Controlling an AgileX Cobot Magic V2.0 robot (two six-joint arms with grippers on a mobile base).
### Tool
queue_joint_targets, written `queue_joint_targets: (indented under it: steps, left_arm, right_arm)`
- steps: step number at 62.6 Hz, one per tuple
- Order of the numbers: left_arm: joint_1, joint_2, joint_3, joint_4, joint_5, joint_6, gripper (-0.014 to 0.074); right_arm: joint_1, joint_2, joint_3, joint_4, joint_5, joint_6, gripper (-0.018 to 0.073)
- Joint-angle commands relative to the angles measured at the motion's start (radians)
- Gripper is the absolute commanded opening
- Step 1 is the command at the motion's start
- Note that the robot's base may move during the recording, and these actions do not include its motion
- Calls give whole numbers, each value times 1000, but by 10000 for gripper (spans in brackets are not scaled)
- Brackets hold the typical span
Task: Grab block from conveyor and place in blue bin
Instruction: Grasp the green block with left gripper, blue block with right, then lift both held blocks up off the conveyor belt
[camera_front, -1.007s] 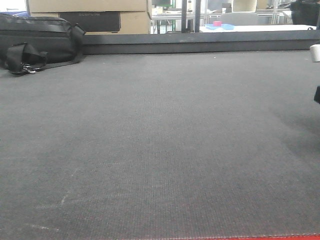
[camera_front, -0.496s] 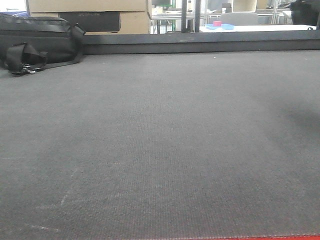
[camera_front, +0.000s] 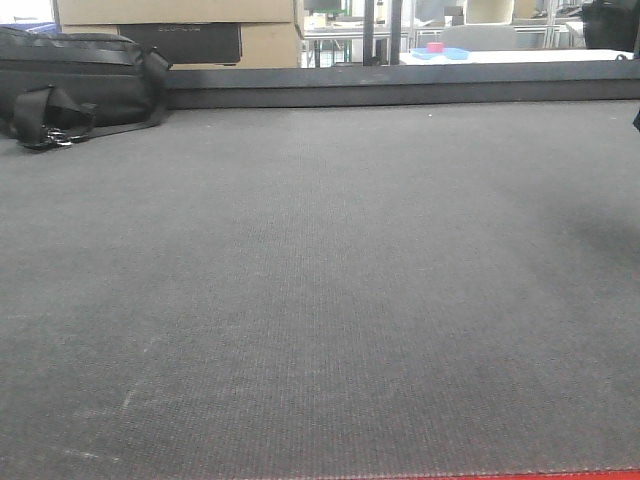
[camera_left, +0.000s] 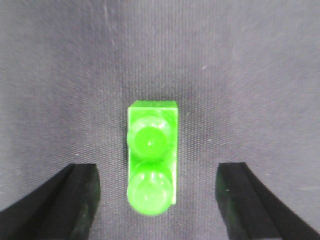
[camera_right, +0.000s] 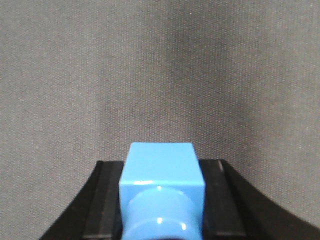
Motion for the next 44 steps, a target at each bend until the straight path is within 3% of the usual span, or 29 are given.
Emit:
queue_joint_targets:
  steps: [1,24,31,44]
  left_arm:
    - [4,51,-1,-4,3,3,400]
    - [4,188,5,7,-12,-10,377]
    - [4,188,5,7,-19,-19,272]
    - [4,188,5,7,-36,-19,-22]
  right_arm:
    - [2,-4,-4,-4,-13,0,-155]
    - [2,-4,-4,-4,-5,0,-155]
    - [2,-4,-4,-4,-5,0,-155]
    - [2,-4,-4,-4,-5,0,-155]
